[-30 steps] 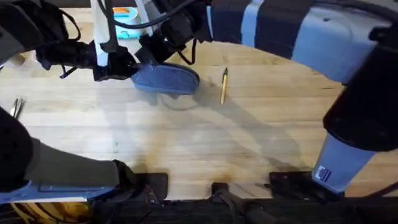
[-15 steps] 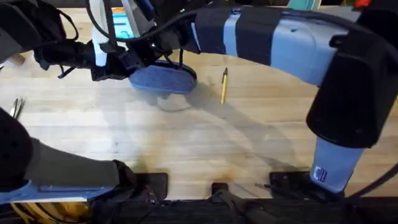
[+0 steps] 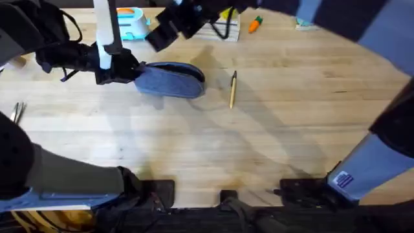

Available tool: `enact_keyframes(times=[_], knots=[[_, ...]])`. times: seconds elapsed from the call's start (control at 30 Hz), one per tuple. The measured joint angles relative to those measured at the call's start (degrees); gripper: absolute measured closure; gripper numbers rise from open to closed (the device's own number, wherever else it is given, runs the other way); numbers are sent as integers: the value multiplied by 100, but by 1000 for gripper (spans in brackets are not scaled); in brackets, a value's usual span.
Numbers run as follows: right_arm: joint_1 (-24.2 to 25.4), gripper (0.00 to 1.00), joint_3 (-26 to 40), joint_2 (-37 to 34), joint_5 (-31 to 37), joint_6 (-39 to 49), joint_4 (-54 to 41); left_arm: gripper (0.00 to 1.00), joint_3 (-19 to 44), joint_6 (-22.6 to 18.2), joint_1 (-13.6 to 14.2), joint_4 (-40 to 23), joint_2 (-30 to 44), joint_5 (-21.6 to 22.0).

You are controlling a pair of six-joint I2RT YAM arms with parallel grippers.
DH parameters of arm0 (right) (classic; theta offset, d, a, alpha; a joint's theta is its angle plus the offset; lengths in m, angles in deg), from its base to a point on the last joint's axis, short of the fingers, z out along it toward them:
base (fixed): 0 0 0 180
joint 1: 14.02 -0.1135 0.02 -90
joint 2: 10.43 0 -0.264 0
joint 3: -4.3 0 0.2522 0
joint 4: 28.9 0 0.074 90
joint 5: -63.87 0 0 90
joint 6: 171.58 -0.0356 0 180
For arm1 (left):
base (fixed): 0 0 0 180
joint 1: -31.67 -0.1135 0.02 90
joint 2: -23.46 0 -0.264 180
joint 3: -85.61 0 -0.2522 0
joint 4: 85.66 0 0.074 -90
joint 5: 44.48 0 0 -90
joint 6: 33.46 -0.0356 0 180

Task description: Unzip the bag, pick up the pens from the table one at a time and place them inside, then zip the bag closed.

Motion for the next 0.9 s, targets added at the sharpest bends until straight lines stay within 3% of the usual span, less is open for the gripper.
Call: enact_keyframes(times=[0.23,0.27,0.43,0.47,0.9], knots=[[479,4,20,385,79,233,-436,959,0,0,0,0,0,0],[493,4,20,409,79,250,-470,895,0,-26,0,5,0,-6],[496,5,20,437,79,293,-502,136,0,-35,65,-20,0,-248],[496,4,20,437,79,300,-509,41,0,-19,81,-24,0,-276],[364,27,20,437,79,310,-591,7,0,-24,90,-123,-7,-205]])
